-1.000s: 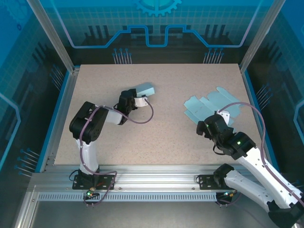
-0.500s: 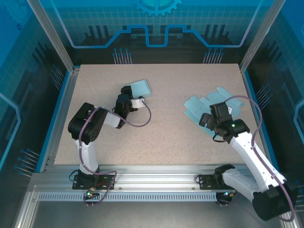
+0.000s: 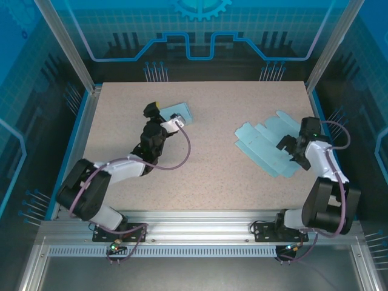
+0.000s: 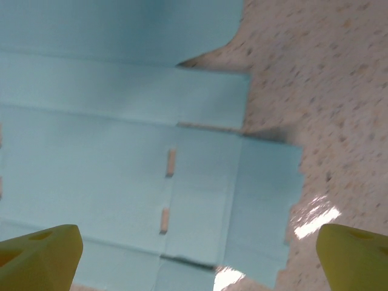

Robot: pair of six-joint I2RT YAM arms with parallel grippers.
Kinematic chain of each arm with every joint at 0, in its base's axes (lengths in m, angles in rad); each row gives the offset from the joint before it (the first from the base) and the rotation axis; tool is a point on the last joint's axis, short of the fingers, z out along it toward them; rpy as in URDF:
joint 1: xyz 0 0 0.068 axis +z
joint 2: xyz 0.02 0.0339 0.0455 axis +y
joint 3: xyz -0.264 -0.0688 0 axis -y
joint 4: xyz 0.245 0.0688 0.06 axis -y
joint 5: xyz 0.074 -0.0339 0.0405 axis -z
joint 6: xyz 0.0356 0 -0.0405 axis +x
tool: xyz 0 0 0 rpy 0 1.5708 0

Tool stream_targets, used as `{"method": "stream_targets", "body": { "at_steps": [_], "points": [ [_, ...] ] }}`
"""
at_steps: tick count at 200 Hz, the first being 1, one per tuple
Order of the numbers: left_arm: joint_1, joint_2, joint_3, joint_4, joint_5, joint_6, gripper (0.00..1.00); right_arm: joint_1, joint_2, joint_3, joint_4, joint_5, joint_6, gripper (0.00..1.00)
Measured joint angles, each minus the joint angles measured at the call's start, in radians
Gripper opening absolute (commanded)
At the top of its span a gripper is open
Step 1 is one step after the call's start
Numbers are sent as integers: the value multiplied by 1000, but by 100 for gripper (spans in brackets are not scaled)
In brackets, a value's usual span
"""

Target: Fold the paper box

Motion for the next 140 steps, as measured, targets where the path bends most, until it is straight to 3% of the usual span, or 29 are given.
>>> {"method": "stream_targets", "body": {
  "at_steps": [42, 77, 108, 140],
  "points": [
    [8, -292, 20, -368, -36, -452, 99, -105, 135, 71, 20, -20, -37, 100],
    [49, -451, 3, -533, 8, -804, 99, -137, 263, 153, 32, -46, -41, 99],
    [66, -534, -74, -590, 33, -1005, 99, -135, 356, 202, 48, -77, -46, 97],
    [79, -536, -78, -647, 57, -1115, 99, -117, 450, 283, 45, -77, -60, 94]
  ]
}}
